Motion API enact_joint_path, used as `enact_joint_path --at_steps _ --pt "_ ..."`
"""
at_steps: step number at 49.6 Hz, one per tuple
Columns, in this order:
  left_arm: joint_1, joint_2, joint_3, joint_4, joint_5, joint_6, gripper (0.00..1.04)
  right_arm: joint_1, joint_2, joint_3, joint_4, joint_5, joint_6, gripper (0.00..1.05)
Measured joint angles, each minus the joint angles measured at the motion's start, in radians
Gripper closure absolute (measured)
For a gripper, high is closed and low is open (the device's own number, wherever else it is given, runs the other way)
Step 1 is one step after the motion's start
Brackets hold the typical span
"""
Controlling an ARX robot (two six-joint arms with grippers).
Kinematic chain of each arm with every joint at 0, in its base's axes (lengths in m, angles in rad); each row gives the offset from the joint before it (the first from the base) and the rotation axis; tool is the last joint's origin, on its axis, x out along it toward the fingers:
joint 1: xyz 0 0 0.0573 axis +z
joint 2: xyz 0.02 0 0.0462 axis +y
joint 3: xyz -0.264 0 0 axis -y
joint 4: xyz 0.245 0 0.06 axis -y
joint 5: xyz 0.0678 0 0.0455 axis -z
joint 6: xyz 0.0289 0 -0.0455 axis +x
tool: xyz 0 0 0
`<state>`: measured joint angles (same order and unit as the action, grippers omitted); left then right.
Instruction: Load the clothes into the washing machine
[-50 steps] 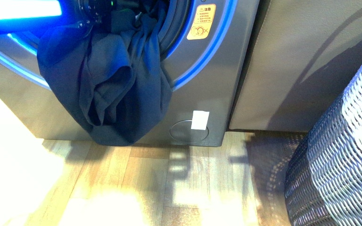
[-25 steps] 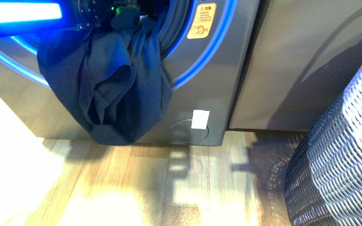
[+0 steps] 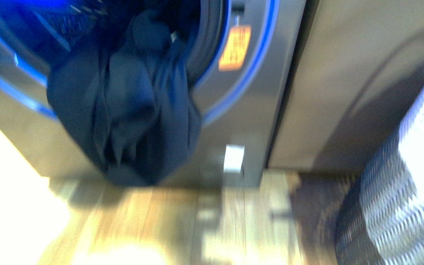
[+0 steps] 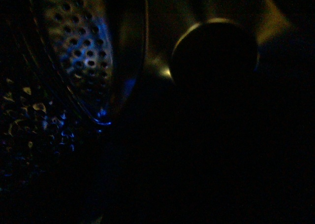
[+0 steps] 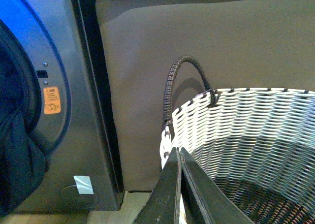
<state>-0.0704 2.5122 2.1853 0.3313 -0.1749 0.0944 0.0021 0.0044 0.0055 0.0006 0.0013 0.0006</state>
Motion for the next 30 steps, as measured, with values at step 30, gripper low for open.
enact_joint_path --at_steps 30 --pt "-0.045 -0.345 -0.700 0.294 0.045 -0.047 0.07 0.000 0.000 0.000 0.000 0.000 0.000 1.02"
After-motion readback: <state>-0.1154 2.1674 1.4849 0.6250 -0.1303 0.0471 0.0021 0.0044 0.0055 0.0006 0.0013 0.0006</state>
